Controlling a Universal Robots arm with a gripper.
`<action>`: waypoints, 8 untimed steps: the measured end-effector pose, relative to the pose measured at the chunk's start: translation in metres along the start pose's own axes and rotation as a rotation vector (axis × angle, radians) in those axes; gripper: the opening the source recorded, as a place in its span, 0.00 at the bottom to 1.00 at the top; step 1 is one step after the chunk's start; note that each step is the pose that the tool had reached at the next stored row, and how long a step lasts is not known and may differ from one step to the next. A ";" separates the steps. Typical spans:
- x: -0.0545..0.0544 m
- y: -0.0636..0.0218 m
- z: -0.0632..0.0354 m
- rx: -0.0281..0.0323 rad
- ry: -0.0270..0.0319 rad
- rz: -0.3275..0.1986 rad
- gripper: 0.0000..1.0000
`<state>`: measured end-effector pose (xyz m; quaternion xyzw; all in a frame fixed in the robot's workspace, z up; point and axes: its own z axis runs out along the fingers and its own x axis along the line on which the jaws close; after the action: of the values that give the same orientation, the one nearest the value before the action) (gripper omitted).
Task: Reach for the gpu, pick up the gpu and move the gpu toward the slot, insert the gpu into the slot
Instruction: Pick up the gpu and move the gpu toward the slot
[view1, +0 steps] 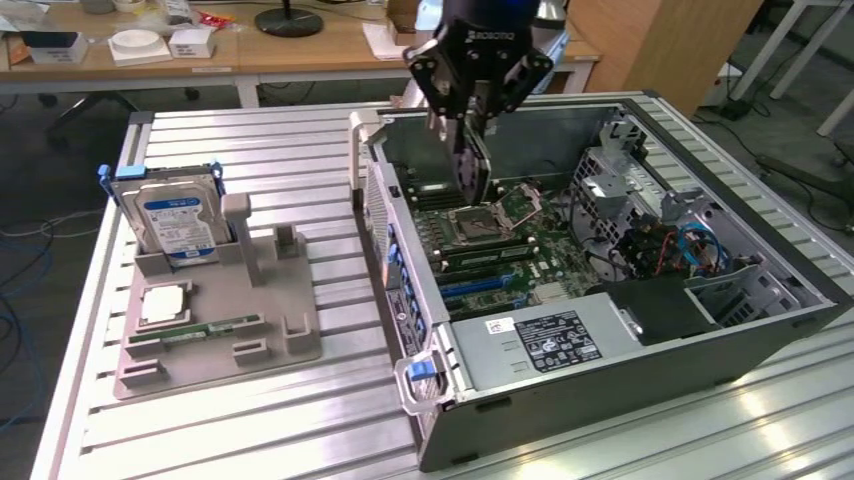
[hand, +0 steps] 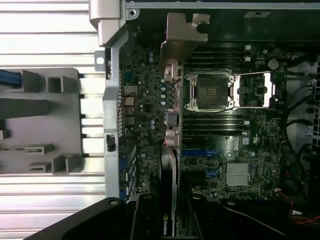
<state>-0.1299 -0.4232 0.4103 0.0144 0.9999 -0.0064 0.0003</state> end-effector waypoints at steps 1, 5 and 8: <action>-0.004 0.0002 0.0004 0.0001 0.0001 0.000 0.26; -0.020 0.0006 0.0019 0.0001 0.0001 -0.005 0.26; -0.026 0.0008 0.0028 0.0000 -0.0002 -0.020 0.26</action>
<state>-0.1039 -0.4232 0.4075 0.0044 1.0000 -0.0064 0.0003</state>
